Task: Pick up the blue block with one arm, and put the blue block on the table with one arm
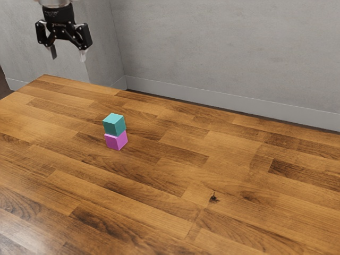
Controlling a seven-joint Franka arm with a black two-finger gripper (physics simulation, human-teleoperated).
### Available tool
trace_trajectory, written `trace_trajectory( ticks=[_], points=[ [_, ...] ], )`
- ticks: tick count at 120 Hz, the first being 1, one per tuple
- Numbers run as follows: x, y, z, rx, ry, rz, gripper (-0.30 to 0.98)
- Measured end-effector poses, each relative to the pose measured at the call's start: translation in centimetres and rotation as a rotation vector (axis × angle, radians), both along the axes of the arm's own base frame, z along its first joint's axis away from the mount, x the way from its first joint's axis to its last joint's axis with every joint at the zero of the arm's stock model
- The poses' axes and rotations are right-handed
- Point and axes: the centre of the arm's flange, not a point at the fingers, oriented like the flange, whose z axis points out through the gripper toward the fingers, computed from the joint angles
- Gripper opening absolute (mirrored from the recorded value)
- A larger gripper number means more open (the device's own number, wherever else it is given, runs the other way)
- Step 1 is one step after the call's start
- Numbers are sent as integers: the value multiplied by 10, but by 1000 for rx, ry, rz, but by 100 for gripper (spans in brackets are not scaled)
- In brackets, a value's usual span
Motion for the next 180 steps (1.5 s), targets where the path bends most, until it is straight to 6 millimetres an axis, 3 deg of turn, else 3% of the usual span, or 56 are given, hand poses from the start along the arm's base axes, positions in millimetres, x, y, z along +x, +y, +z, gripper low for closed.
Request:
trace_trajectory(
  ticks=[12, 14, 23, 32, 40, 51, 57, 66, 74, 79, 84, 92, 97, 103, 120, 128, 151, 163, 172, 180],
  points=[
    [-2, 0, 2, -1, 0, 9, 69],
    [-6, 0, 13, 0, -20, 10, 69],
    [-63, -15, 115, 7, -227, -13, 69],
    [-104, -46, 164, -2, -331, -72, 69],
    [-123, -75, 182, -13, -368, -132, 69],
    [-128, -111, 183, -30, -366, -209, 69],
    [-118, -126, 168, -35, -327, -236, 69],
    [-92, -141, 127, -29, -225, -256, 69],
    [-79, -151, 81, -8, -132, -270, 69],
    [-78, -151, 39, 1, -64, -272, 68],
    [-72, -122, -8, 5, 13, -217, 68],
    [-67, -32, -52, 3, 74, -38, 68],
    [-66, 6, -64, 9, 73, 35, 69],
    [-61, 25, -73, 24, 60, 67, 69],
    [-26, 32, -99, 75, -4, 31, 69],
    [17, 38, -121, 80, -26, 11, 69],
    [75, 93, -194, 79, -59, 35, 69],
    [112, 104, -222, 47, -101, 22, 69],
    [125, 103, -233, -5, -130, 16, 69],
    [124, 97, -241, -45, -129, 7, 69]
  ],
)
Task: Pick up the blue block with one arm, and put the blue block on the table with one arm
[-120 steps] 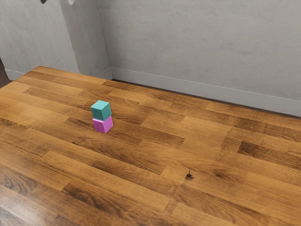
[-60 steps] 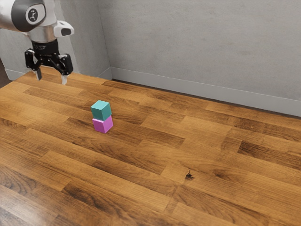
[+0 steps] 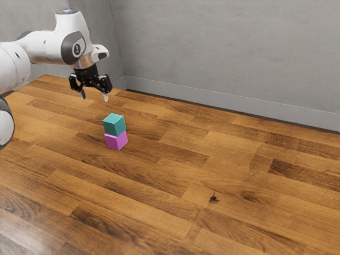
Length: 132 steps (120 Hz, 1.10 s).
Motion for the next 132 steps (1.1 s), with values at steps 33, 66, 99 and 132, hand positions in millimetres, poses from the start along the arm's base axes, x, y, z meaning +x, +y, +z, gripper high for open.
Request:
trace_trajectory(
  ticks=[33, 66, 99, 132],
  points=[
    [-13, -35, -28, -27, 85, -173, 69],
    [-26, -47, -40, -47, 142, -271, 69],
    [-22, -31, -42, -12, 134, -318, 69],
    [-2, -1, -65, -7, 130, -351, 69]
  ],
)
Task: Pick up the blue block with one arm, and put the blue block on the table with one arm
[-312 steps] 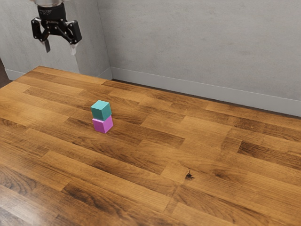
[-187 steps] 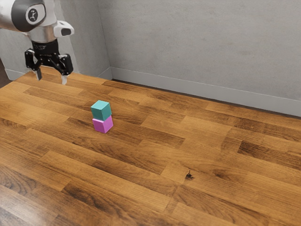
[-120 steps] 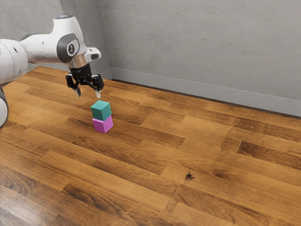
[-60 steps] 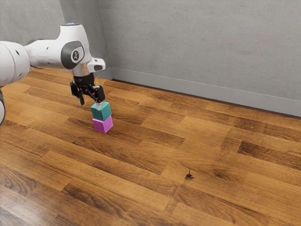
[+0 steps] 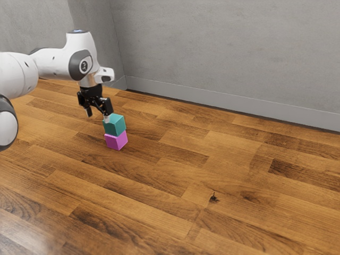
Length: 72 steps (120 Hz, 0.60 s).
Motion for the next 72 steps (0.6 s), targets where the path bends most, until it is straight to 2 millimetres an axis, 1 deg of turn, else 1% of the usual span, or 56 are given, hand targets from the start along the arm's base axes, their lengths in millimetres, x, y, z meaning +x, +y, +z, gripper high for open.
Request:
trace_trajectory(
  ticks=[8, 18, 33, 54, 72],
  points=[
    [6, 3, -1, 1, -8, -12, 69],
    [14, 2, 4, -2, -29, -30, 69],
    [21, 1, 1, -28, -43, -34, 69],
    [25, 0, -4, -45, -47, -4, 69],
    [37, 4, -11, -44, -64, 30, 69]
  ],
)
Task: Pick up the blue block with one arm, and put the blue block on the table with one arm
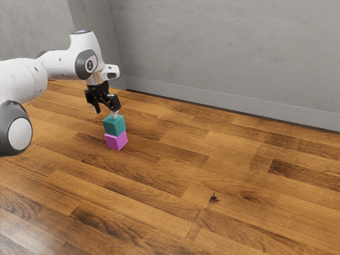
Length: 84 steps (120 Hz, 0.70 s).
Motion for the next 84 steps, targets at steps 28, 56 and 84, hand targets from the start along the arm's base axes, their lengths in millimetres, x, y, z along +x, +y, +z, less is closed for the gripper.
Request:
trace_trajectory(
  ticks=[28, 56, 84],
  points=[
    [12, 6, -11, 3, -11, 41, 69],
    [17, 2, -12, 6, -22, 44, 69],
    [16, -5, -18, -2, -6, 26, 69]
  ],
)
